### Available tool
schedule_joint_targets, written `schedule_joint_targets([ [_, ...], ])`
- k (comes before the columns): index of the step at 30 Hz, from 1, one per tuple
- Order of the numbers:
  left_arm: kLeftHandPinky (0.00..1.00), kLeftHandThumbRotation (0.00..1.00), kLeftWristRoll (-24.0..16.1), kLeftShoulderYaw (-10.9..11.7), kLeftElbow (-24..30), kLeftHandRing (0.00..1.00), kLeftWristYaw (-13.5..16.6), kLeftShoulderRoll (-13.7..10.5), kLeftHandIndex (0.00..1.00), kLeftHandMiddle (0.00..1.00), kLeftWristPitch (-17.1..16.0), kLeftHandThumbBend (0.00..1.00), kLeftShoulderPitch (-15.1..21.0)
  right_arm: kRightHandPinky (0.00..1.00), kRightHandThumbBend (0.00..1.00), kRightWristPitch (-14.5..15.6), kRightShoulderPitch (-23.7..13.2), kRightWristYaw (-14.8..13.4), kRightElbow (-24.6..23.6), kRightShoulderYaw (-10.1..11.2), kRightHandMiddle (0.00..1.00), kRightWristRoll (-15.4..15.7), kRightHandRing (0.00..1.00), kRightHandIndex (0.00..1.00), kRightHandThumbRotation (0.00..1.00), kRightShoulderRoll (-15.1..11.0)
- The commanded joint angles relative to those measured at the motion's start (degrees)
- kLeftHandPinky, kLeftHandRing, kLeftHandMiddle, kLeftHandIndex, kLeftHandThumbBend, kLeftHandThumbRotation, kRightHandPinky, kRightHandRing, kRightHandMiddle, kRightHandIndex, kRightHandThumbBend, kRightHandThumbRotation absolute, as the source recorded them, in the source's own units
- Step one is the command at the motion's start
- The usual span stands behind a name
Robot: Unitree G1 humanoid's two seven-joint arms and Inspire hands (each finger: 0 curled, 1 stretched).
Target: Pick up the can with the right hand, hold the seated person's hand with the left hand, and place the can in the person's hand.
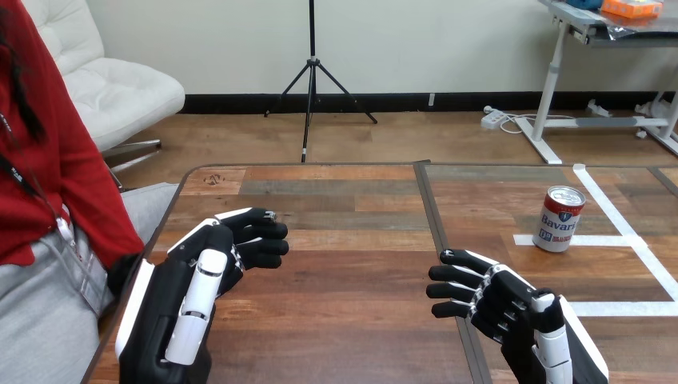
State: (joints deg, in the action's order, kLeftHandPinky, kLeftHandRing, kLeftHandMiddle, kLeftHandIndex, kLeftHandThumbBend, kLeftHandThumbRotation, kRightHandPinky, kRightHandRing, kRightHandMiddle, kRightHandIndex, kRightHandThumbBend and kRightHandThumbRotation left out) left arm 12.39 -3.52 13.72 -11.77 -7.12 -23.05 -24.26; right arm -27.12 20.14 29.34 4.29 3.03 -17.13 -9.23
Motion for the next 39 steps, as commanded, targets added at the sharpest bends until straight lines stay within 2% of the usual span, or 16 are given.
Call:
schedule_joint_targets([
  [1,0.63,0.87,-0.44,0.32,1.25,0.64,0.03,0.97,0.64,0.66,-0.44,0.42,2.48,0.67,0.90,-0.45,-2.45,-0.33,-2.59,0.02,0.76,-0.12,0.73,0.78,1.00,0.10],
  [17,0.62,0.87,0.18,0.29,1.31,0.64,0.01,1.03,0.64,0.66,0.32,0.43,2.81,0.67,0.89,-1.05,-3.64,-0.49,-1.16,-0.46,0.76,1.08,0.73,0.78,1.00,0.36],
  [23,0.62,0.87,0.54,0.30,0.71,0.64,-0.50,0.87,0.64,0.66,0.12,0.44,3.17,0.67,0.88,-0.09,-7.24,-0.19,2.21,-0.53,0.76,1.18,0.73,0.77,1.00,0.19],
  [29,0.63,0.87,0.32,0.32,0.52,0.64,-0.65,0.82,0.64,0.66,0.23,0.44,3.44,0.68,0.87,0.01,-12.64,-0.86,6.49,-0.16,0.76,3.48,0.73,0.78,1.00,-0.80],
  [39,0.63,0.88,-0.20,0.30,0.35,0.64,-0.58,0.86,0.63,0.65,0.15,0.44,3.86,0.68,0.90,1.13,-23.42,-6.41,11.28,0.94,0.77,10.65,0.75,0.79,1.00,-2.72],
])
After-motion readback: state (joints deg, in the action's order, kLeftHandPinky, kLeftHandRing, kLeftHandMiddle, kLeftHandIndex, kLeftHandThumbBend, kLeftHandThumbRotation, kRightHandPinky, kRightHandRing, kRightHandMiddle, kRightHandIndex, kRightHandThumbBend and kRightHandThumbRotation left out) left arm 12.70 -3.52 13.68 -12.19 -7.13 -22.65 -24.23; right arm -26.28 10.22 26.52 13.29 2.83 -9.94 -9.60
